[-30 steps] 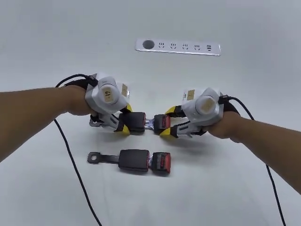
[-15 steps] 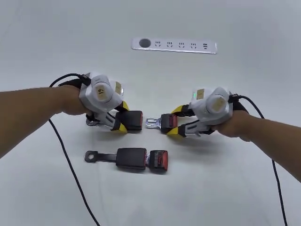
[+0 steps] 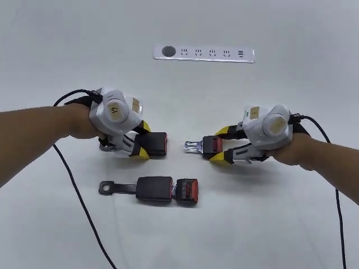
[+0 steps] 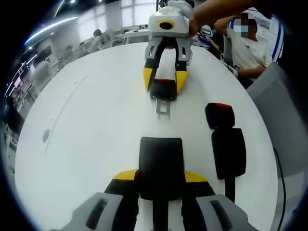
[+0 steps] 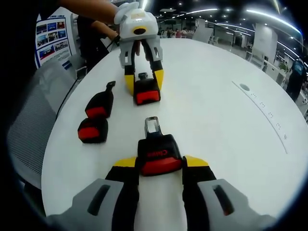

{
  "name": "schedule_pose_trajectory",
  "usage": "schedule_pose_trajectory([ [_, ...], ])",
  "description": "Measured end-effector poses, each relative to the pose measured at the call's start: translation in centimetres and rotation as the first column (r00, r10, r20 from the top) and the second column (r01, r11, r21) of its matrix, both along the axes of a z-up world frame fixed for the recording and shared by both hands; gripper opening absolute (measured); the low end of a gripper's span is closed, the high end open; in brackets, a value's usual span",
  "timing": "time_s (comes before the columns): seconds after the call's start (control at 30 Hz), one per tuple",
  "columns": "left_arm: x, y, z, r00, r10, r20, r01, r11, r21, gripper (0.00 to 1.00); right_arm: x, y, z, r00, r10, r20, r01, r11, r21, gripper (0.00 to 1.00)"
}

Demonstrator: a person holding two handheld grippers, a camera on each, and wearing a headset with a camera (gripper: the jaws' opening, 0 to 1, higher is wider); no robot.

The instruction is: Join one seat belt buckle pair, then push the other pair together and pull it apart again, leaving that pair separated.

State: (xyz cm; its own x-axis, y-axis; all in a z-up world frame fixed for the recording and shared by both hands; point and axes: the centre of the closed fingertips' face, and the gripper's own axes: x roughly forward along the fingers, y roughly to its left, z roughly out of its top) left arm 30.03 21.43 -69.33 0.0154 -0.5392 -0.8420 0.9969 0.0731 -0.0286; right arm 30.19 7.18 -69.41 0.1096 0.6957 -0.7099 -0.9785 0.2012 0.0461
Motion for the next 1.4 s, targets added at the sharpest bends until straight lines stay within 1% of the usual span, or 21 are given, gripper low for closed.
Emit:
schedule_pose_trajectory([
  [0.17, 0.0, 0.0, 0.0, 1.000, 0.001, -0.001, -0.001, 1.000, -0.001, 0.34, 0.2, -1.0, -0.1, 1.000, -0.013, 0.008, 0.013, 1.000, 0.001, 0.34],
  [0.23, -0.1, 0.0, 0.1, 1.000, 0.000, 0.000, 0.000, 1.000, -0.003, 0.34, 0.1, -1.5, -0.2, 1.000, -0.022, 0.001, 0.022, 1.000, 0.004, 0.34],
  [0.5, -0.1, 0.0, 0.1, 1.000, 0.000, -0.001, 0.000, 1.000, -0.005, 0.34, -0.2, -3.2, 0.0, 0.999, -0.035, 0.000, 0.035, 0.999, -0.013, 0.34],
  [0.57, -0.2, 0.0, 0.2, 1.000, 0.003, -0.002, -0.003, 1.000, -0.005, 0.34, -0.1, -3.8, 0.0, 0.999, -0.034, 0.007, 0.034, 0.999, -0.023, 0.34],
  [0.7, -0.2, 0.0, 0.2, 1.000, 0.007, -0.005, -0.007, 1.000, -0.007, 0.34, -0.2, -4.3, 0.0, 0.999, -0.035, 0.001, 0.035, 0.999, -0.024, 0.34],
  [0.87, -0.2, 0.0, 0.2, 1.000, 0.006, -0.007, -0.006, 1.000, -0.006, 0.34, -0.8, -5.1, 0.3, 1.000, -0.029, 0.000, 0.029, 0.999, -0.036, 0.34],
  [1.0, -0.3, 0.0, 0.2, 1.000, 0.008, -0.008, -0.008, 1.000, -0.006, 0.34, -0.7, -5.7, 0.3, 0.999, -0.040, -0.004, 0.039, 0.998, -0.045, 0.34],
  [1.17, -0.4, 0.0, 0.3, 1.000, 0.006, -0.010, -0.006, 1.000, 0.000, 0.35, -1.0, -6.3, 0.4, 1.000, -0.023, 0.010, 0.023, 0.997, -0.069, 0.35],
  [1.27, -0.4, -0.1, 0.4, 1.000, 0.003, -0.012, -0.003, 1.000, 0.002, 0.35, -0.9, -6.6, 0.4, 1.000, -0.028, 0.006, 0.029, 0.997, -0.070, 0.35],
  [1.37, -0.4, -0.1, 0.4, 1.000, 0.009, -0.015, -0.009, 1.000, 0.000, 0.35, -1.0, -7.0, 0.3, 0.999, -0.025, 0.020, 0.026, 0.996, -0.088, 0.35],
  [1.4, -0.4, -0.1, 0.4, 1.000, 0.007, -0.013, -0.007, 1.000, -0.001, 0.35, -0.9, -7.0, 0.3, 0.999, -0.035, 0.018, 0.036, 0.996, -0.086, 0.35],
])
